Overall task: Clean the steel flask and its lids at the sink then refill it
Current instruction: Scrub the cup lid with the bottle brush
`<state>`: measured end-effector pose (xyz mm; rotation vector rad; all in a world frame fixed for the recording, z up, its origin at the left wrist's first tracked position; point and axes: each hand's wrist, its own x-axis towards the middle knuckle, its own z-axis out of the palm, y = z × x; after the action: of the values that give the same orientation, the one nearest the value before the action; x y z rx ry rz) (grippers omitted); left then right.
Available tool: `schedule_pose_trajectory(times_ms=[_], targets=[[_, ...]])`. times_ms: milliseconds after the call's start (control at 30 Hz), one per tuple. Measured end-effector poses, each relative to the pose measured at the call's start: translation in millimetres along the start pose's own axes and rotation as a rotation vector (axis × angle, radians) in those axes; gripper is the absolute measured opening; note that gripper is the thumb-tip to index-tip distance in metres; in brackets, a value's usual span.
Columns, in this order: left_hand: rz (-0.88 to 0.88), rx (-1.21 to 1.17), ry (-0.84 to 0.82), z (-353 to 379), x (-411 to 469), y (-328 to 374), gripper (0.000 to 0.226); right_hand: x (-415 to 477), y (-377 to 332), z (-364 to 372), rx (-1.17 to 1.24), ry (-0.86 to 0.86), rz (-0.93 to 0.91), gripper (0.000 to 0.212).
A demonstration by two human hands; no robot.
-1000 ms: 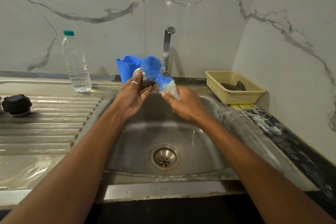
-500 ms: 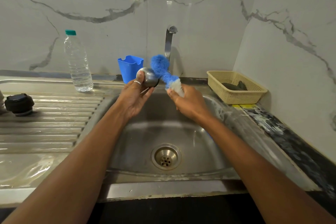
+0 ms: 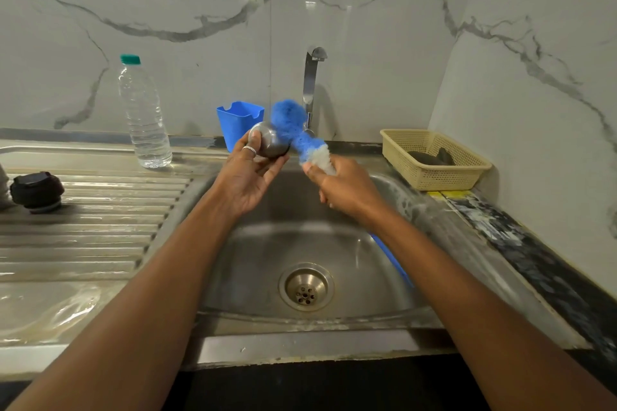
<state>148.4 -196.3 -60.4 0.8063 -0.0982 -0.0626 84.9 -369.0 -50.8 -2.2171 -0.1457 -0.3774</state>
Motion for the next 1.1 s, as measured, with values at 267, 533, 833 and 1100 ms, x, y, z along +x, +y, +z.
schedule_pose_trajectory(times_ms=[267, 533, 833, 1100], targets=[[-0.057, 0.001, 0.013, 1.8, -3.3, 3.3, 0.026, -3.2, -4.1, 1.6, 0.046, -0.026, -0.021, 0.03], [-0.063, 0.144, 0.029, -0.9, -1.6, 1.5, 0.036, -4.6, -3.0, -2.8, 0.028, -0.05, -0.018, 0.028], [-0.067, 0.033, 0.051, -3.4, 2.0, 0.1, 0.038, -2.3, -3.9, 1.4, 0.038, -0.024, 0.009, 0.033], [-0.083, -0.065, -0.023, -1.1, -1.4, 1.2, 0.026, -2.2, -1.8, 0.0, 0.019, -0.015, 0.005, 0.029]])
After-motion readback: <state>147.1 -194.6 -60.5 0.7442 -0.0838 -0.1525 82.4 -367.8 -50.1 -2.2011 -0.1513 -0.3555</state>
